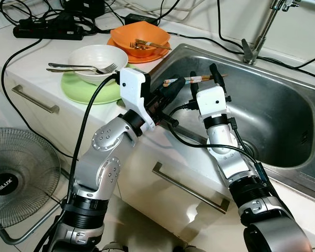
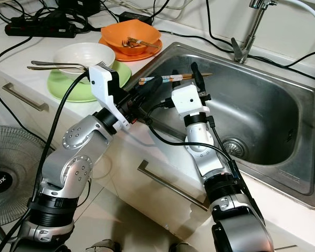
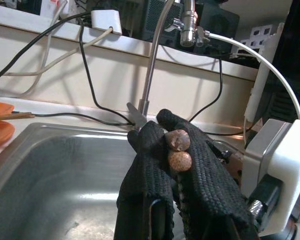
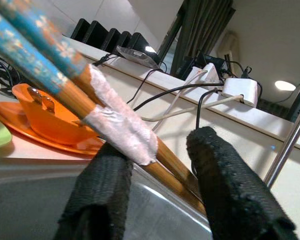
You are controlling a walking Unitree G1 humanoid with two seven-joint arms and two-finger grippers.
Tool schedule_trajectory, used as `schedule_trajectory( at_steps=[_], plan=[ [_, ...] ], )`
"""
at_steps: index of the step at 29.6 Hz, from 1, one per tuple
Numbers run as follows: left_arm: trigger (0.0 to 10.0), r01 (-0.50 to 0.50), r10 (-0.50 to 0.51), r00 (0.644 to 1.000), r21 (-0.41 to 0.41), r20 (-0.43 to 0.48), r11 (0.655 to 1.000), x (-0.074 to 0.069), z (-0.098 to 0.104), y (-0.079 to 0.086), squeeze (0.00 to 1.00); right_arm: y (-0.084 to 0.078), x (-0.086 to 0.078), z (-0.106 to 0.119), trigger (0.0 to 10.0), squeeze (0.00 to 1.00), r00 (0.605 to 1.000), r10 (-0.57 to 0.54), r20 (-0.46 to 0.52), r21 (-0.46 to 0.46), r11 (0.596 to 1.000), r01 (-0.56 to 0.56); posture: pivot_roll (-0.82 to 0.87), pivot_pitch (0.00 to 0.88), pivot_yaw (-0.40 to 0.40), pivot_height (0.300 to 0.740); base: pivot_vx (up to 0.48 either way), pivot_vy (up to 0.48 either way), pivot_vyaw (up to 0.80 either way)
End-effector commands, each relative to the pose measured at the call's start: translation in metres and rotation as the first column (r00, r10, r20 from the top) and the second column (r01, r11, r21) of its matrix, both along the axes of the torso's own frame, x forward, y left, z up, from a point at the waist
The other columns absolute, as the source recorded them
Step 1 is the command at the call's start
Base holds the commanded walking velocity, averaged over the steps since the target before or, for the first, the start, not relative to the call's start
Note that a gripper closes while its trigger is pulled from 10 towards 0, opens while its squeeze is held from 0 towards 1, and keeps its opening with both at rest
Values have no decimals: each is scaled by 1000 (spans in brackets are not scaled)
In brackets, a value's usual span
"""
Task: Kitchen organization
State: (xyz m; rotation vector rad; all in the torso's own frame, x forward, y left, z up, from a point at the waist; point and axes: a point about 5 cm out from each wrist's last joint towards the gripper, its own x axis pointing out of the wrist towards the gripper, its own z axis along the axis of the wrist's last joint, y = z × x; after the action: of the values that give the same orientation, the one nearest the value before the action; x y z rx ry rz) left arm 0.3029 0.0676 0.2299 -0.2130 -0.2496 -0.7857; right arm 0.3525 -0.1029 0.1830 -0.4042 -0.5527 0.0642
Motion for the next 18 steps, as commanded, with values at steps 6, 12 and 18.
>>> schedule_trajectory(
  at_steps=[6,12,18],
  plan=[
    [10000,6,-6,1000,17,-17,1000,-1,-4,0,0,-2,-1,-5,0,0,1000,-3,-16,16,1000,4,131,85,-24,740,0,0,0],
    [10000,-24,25,1000,46,-19,999,3,-9,1,722,-2,-1,-5,0,0,1000,-3,-16,17,1000,3,129,84,-22,740,0,0,0],
    [10000,-42,43,998,29,-37,999,6,-10,3,1000,-3,0,-5,0,0,1000,-6,-15,16,1000,6,129,82,-24,740,0,0,0]
  ],
)
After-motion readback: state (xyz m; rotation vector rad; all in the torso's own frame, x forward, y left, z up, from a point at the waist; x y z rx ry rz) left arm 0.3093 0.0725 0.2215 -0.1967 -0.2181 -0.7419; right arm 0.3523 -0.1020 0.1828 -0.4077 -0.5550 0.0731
